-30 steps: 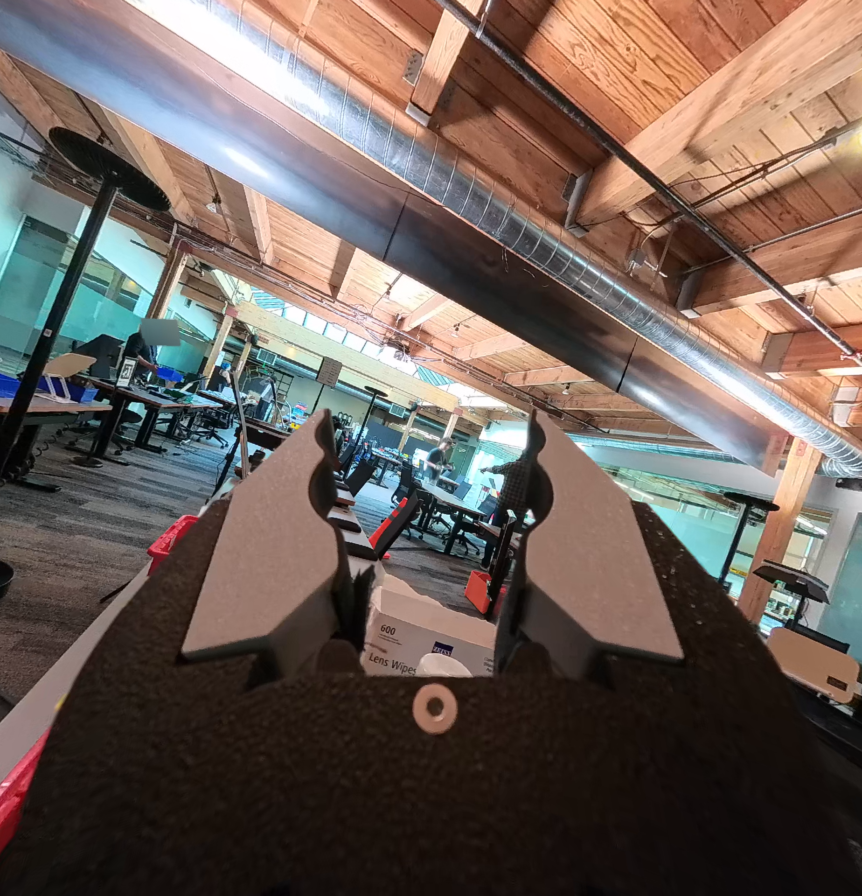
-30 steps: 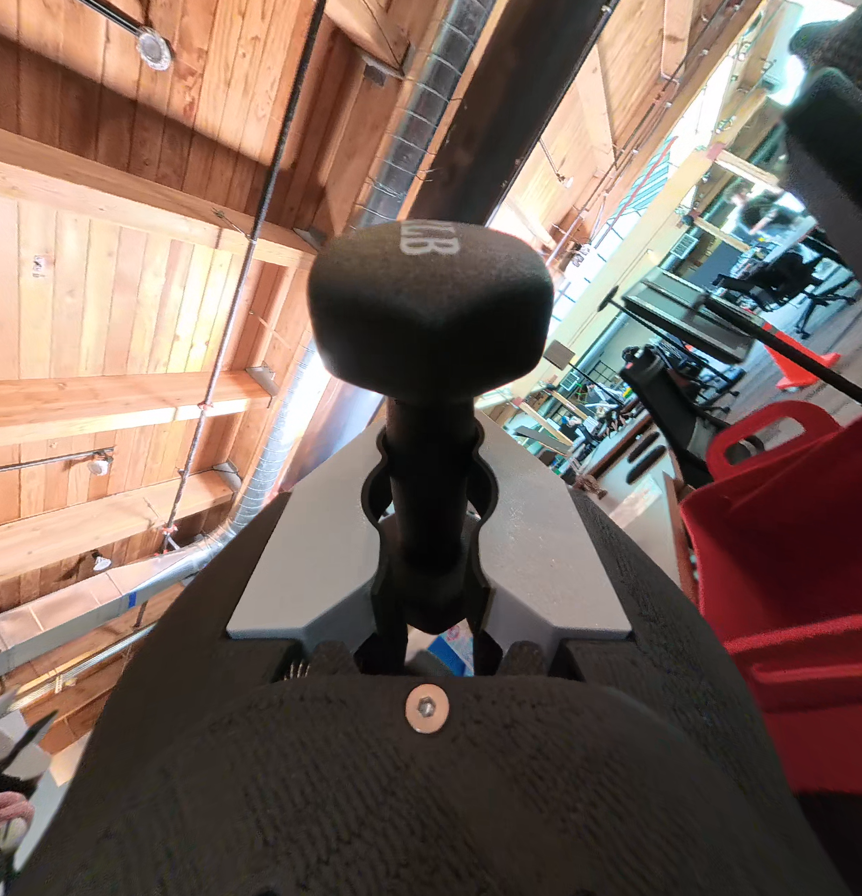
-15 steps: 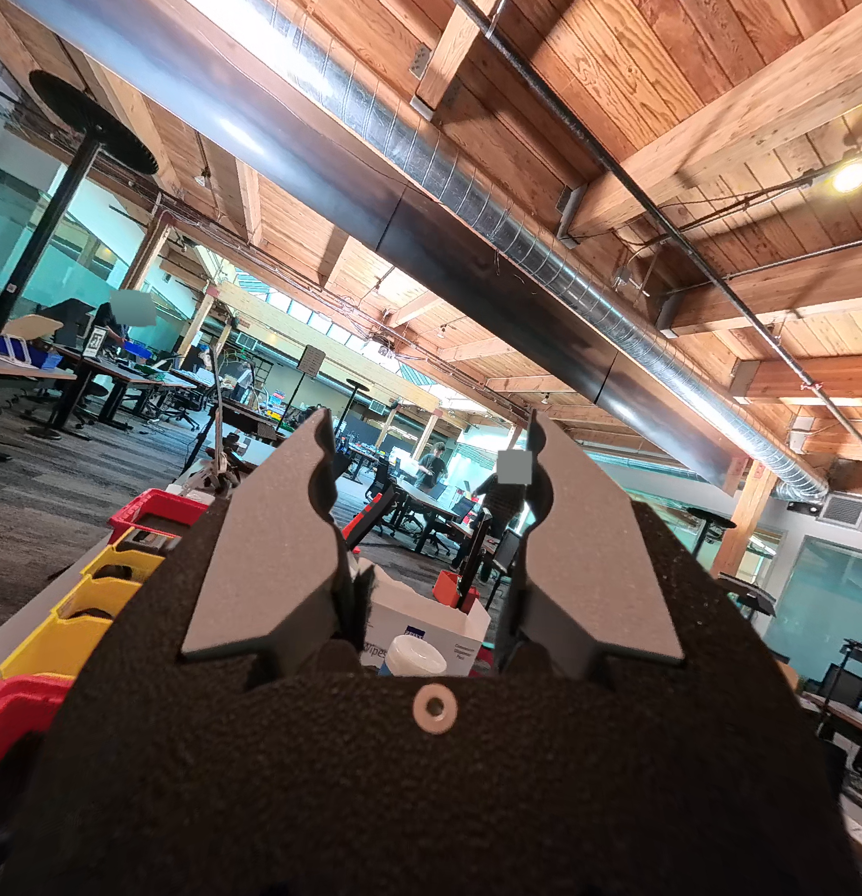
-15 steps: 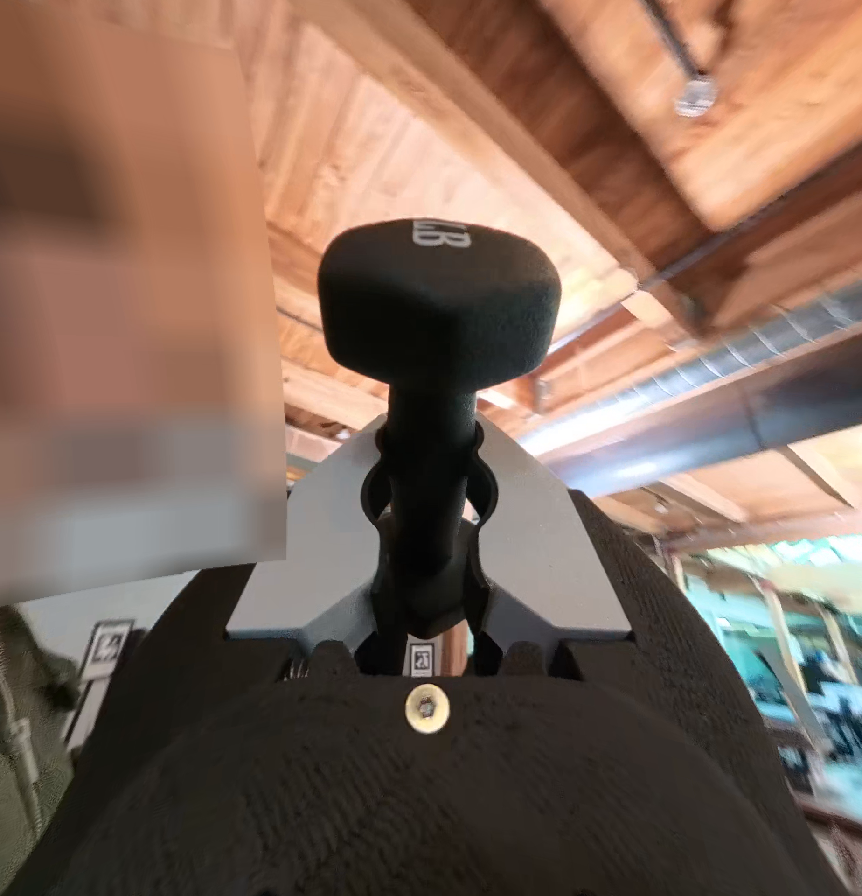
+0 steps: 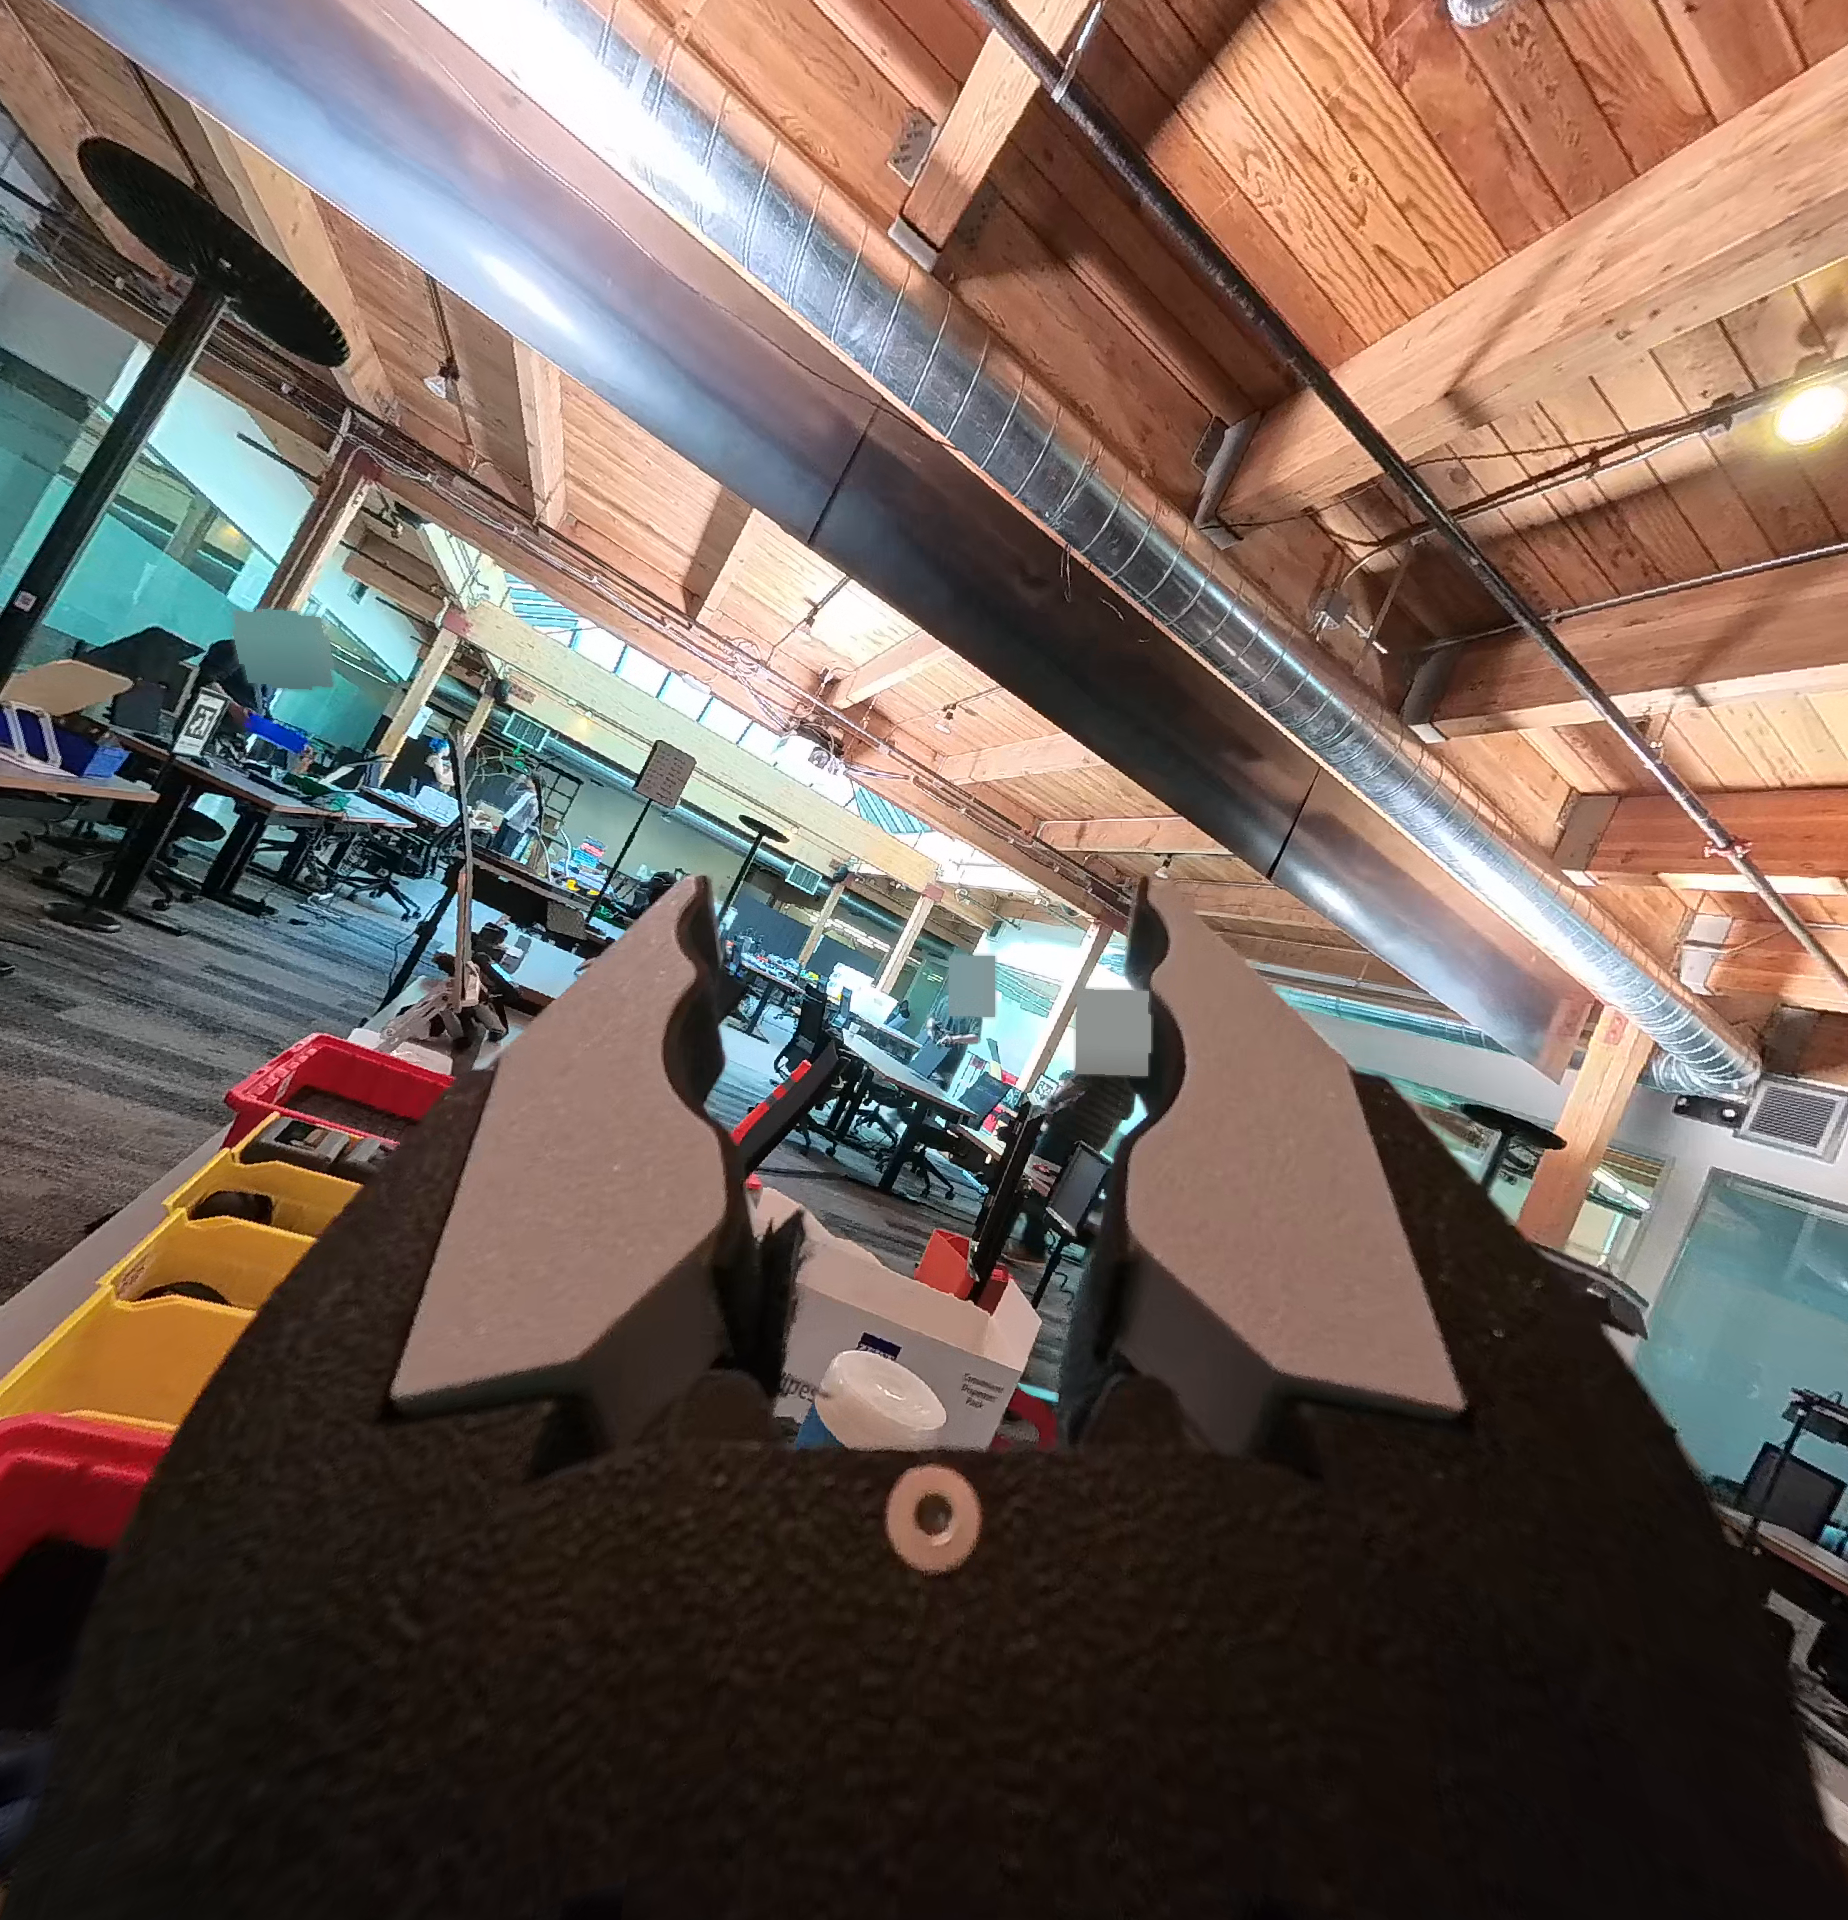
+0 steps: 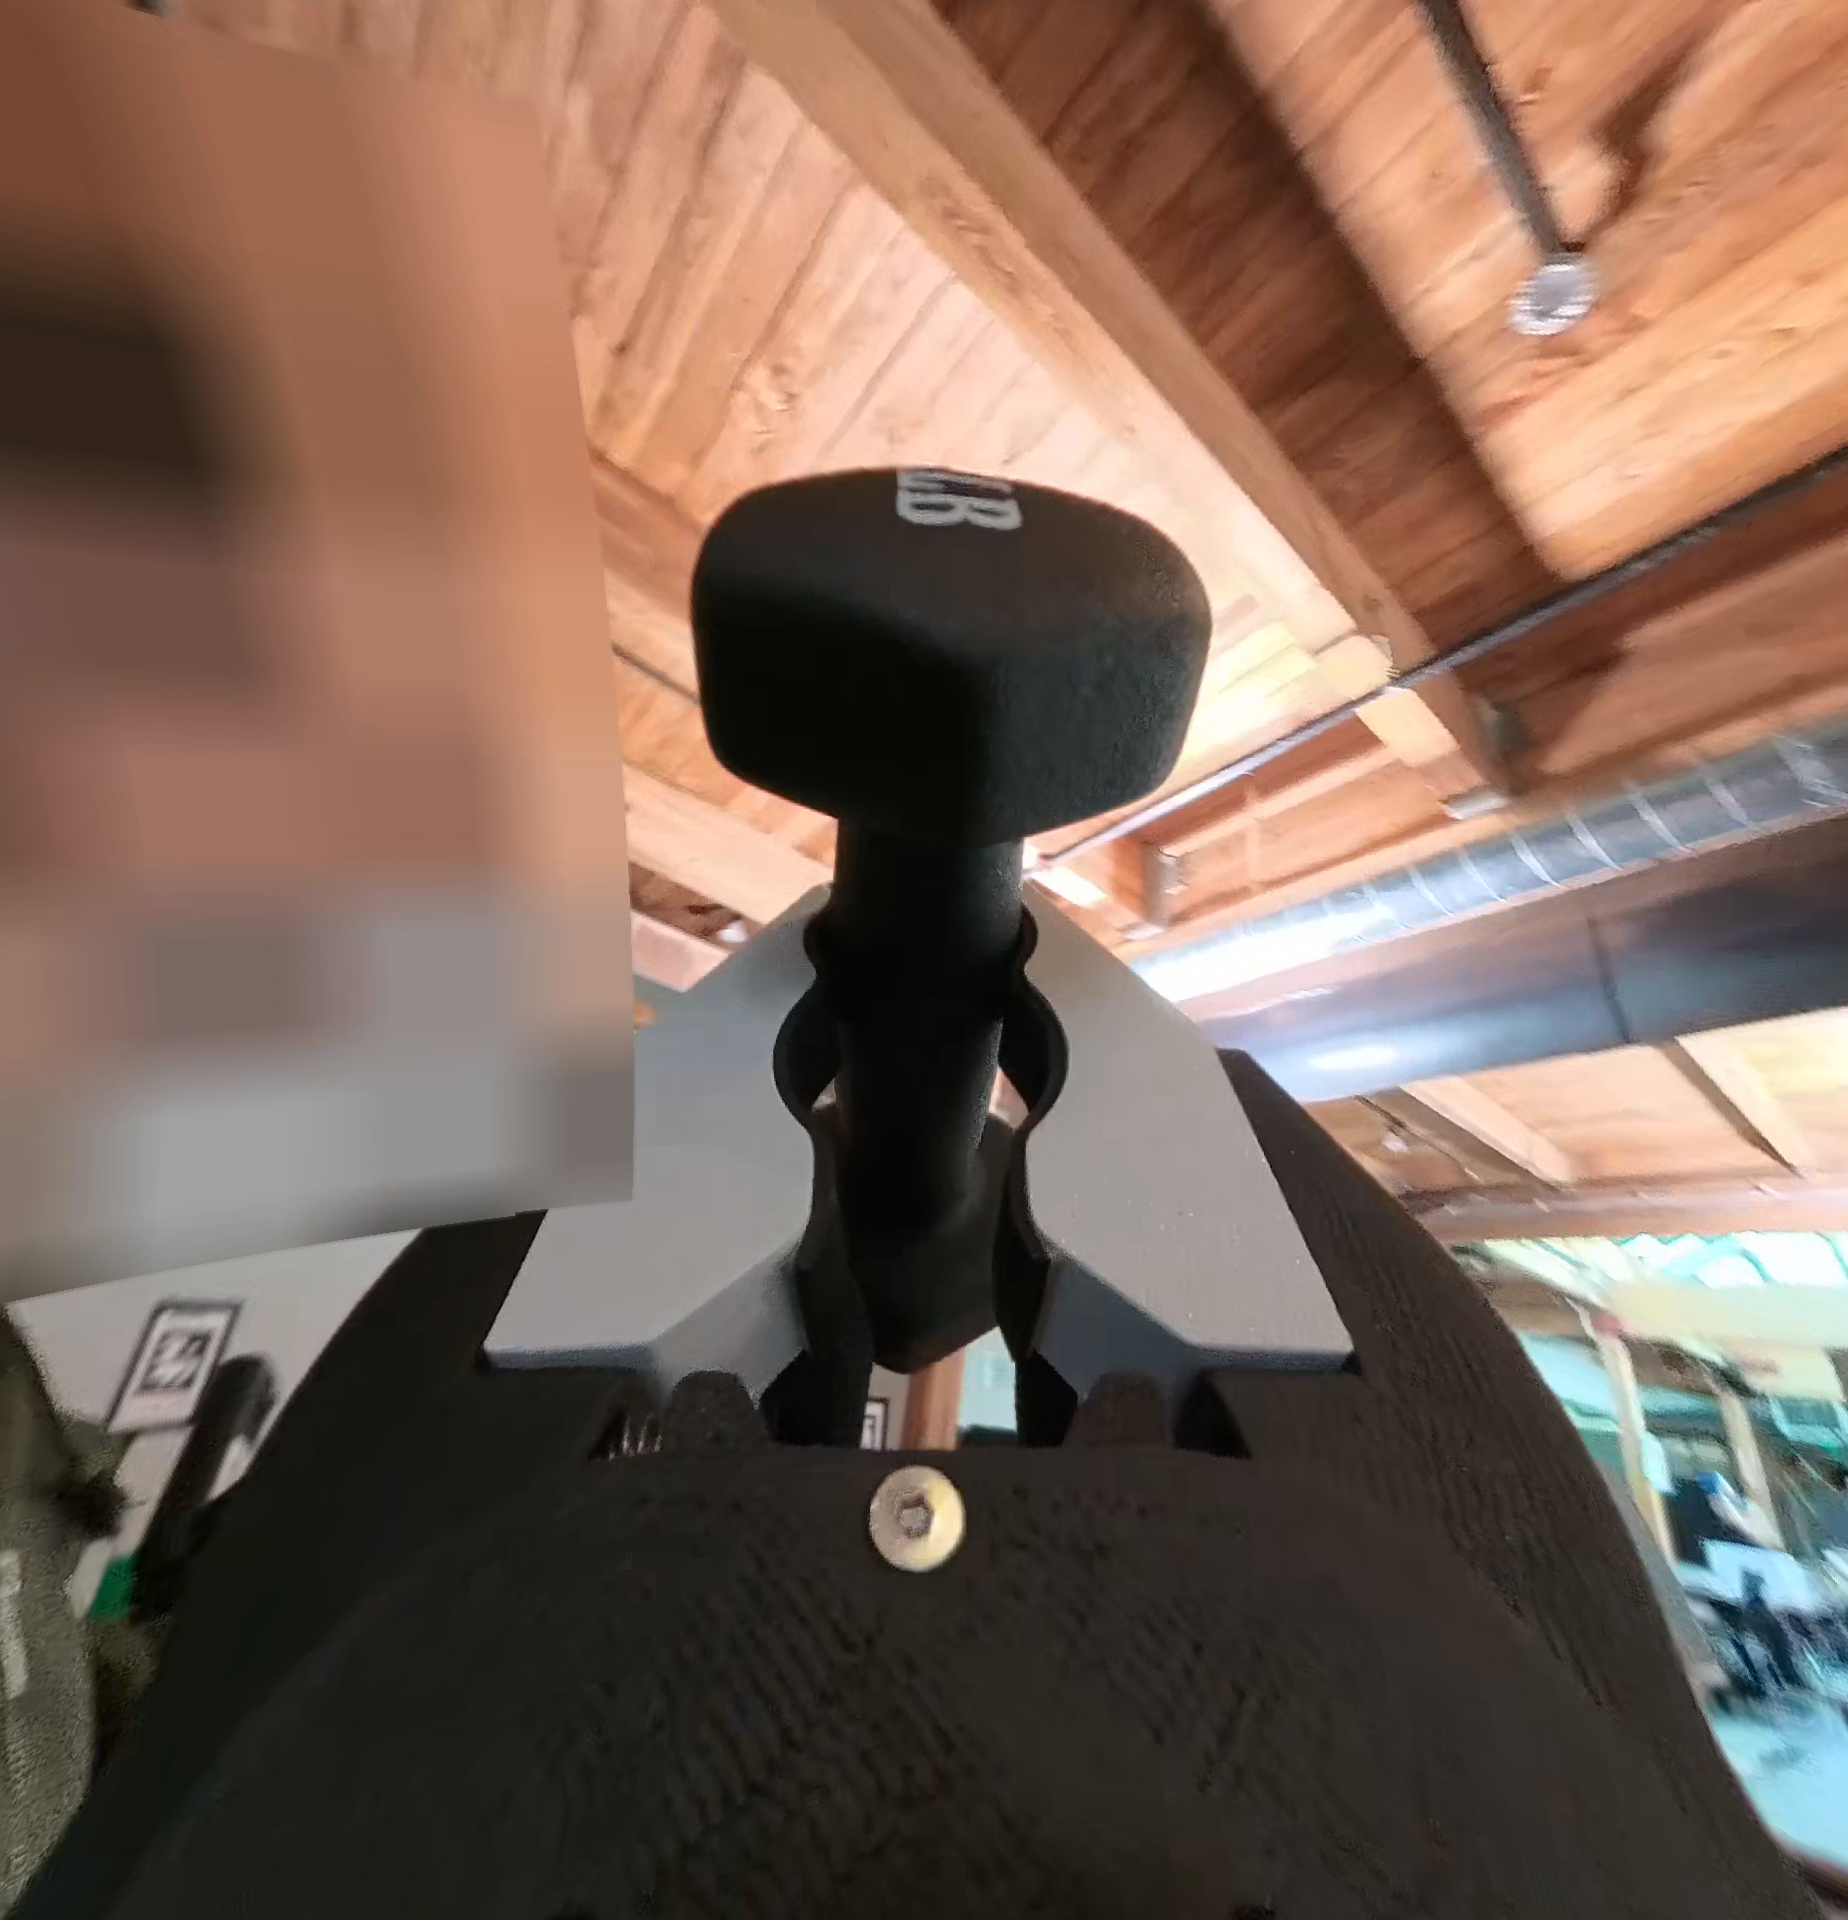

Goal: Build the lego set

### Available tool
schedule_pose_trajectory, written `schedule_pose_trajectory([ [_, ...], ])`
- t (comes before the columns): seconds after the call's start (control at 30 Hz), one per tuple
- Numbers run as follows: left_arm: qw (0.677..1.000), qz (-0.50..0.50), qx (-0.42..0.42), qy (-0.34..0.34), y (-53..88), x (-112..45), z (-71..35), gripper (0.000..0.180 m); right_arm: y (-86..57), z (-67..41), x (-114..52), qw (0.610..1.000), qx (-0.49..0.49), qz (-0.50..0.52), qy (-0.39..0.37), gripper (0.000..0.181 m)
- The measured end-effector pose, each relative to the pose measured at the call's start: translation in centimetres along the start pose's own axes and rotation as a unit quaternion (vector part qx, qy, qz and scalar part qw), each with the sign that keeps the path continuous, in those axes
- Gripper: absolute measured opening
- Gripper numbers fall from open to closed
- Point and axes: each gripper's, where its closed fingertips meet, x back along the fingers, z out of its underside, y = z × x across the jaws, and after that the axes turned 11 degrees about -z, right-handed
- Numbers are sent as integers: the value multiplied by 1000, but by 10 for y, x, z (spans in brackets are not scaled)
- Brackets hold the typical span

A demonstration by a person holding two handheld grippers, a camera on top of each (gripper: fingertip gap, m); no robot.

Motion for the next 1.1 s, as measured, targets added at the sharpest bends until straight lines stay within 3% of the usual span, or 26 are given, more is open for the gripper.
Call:
schedule_pose_trajectory([
  [0.03,1000,-1,-2,0,-1,0,0,76,-15,2,12,1000,-5,29,-3,26],
  [0.27,1000,-4,-8,5,0,-2,1,76,-96,38,148,968,-50,246,-13,25],
  [0.5,999,-5,-32,13,-7,-6,0,76,-112,93,308,892,-99,441,-12,26],
  [0.67,999,-4,-46,26,-9,-12,4,76,-97,123,376,848,-116,518,10,26],
  [0.83,998,0,-49,31,-11,-15,8,76,-95,122,351,861,-118,495,23,26],
  [1.1,999,3,-31,36,-7,-16,18,76,-81,74,151,966,-73,244,43,25],
])
